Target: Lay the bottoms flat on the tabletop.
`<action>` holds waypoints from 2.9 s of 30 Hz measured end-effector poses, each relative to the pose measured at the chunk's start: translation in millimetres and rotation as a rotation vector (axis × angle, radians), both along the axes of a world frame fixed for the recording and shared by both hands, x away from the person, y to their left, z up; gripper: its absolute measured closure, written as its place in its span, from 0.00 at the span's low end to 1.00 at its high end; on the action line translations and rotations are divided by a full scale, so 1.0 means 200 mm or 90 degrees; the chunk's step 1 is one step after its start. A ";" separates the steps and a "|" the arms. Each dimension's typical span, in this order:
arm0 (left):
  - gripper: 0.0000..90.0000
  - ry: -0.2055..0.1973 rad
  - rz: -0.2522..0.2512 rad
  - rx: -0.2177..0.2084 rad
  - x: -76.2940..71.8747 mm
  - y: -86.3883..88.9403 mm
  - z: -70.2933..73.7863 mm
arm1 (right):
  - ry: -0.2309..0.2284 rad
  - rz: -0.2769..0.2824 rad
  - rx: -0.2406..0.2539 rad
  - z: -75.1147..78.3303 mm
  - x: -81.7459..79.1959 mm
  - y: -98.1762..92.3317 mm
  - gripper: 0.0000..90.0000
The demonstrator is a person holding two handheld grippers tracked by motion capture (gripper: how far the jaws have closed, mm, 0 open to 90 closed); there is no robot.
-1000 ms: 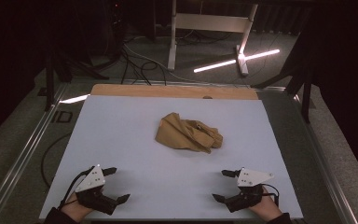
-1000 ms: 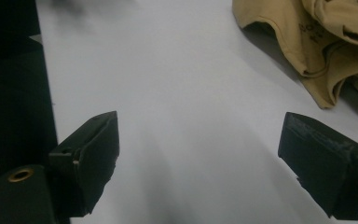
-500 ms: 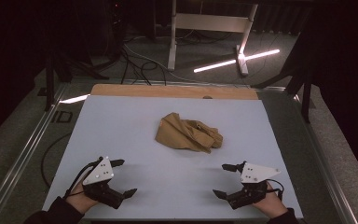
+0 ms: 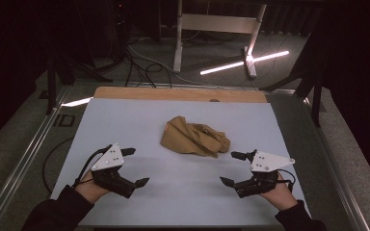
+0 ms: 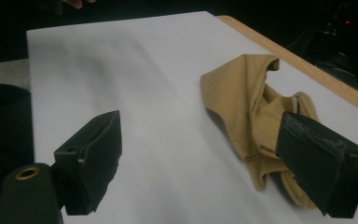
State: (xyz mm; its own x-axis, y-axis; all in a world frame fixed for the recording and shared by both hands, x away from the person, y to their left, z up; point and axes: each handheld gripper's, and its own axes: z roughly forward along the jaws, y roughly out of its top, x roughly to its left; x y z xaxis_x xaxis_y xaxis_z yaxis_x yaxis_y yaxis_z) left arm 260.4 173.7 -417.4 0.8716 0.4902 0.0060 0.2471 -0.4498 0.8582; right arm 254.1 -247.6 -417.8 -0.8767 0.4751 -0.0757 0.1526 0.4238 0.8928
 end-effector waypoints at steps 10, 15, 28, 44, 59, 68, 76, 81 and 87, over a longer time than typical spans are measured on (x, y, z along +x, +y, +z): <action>0.00 -0.015 0.000 0.028 0.11 -0.21 -0.04 | 0.026 -0.039 -0.008 -0.05 0.14 0.04 0.18; 0.00 -0.040 0.004 0.056 0.17 -0.32 -0.11 | 0.039 -0.055 -0.006 -0.09 0.16 0.05 0.22; 0.06 0.006 0.021 0.067 0.34 -0.48 -0.25 | 0.071 -0.145 -0.081 -0.36 0.25 0.08 0.57; 0.39 -0.074 0.019 0.210 0.43 -0.71 -0.44 | 0.096 -0.248 -0.153 -0.49 0.40 0.19 0.69; 0.99 -0.098 0.068 0.216 0.47 -0.67 -0.40 | 0.054 -0.234 -0.190 -0.47 0.39 0.21 0.99; 1.00 -0.096 0.059 0.226 0.42 -0.53 -0.33 | 0.058 -0.214 -0.199 -0.45 0.33 0.17 1.00; 1.00 -0.098 0.075 0.227 0.35 -0.36 -0.28 | 0.037 -0.200 -0.214 -0.42 0.25 0.11 1.00; 1.00 -0.090 0.077 0.241 0.29 -0.25 -0.26 | 0.017 -0.184 -0.216 -0.40 0.16 0.06 1.00; 1.00 -0.077 0.093 0.252 0.22 -0.12 -0.25 | 0.014 -0.187 -0.224 -0.39 0.09 0.00 1.00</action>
